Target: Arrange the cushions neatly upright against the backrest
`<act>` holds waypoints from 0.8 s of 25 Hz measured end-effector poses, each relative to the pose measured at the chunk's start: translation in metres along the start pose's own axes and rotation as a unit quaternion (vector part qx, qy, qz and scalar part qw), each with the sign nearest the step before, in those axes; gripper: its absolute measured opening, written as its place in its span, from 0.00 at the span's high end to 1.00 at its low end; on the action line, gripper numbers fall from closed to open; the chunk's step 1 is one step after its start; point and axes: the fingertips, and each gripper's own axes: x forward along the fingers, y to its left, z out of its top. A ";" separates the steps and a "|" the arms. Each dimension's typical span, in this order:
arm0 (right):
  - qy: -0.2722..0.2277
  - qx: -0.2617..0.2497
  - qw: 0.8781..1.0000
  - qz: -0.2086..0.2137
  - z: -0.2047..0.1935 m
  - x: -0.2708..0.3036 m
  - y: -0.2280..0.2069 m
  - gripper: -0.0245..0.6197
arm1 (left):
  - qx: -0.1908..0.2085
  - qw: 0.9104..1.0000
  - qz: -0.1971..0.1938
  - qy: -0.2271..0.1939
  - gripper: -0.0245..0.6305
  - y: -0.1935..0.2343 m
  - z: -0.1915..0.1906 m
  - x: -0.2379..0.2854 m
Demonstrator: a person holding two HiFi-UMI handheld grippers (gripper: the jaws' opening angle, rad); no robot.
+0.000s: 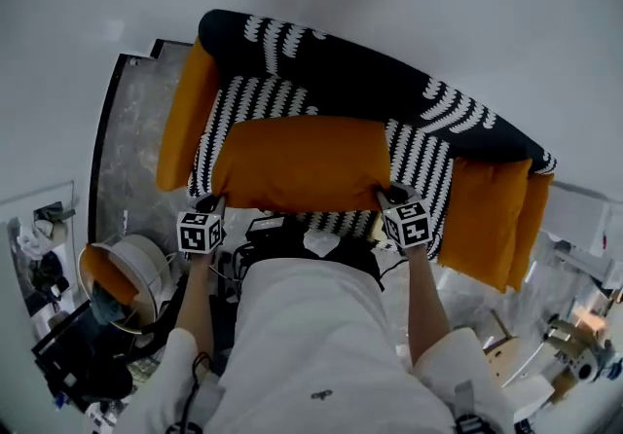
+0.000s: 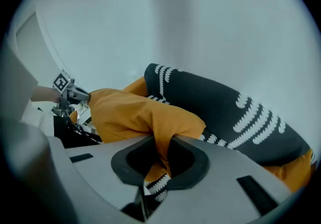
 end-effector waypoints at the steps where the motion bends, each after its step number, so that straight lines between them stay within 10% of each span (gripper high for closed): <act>1: -0.003 -0.010 1.000 -0.004 0.020 0.010 0.005 0.89 | -0.008 1.000 -0.002 -0.004 0.89 0.012 -0.003 -0.003; 11: -0.017 -0.121 0.992 -0.014 0.189 0.100 0.063 0.89 | -0.147 0.988 -0.049 -0.003 0.89 0.070 -0.056 -0.029; 20: 0.038 -0.199 0.979 0.020 0.246 0.175 0.118 0.89 | -0.246 0.964 -0.099 0.017 0.89 0.080 -0.101 -0.032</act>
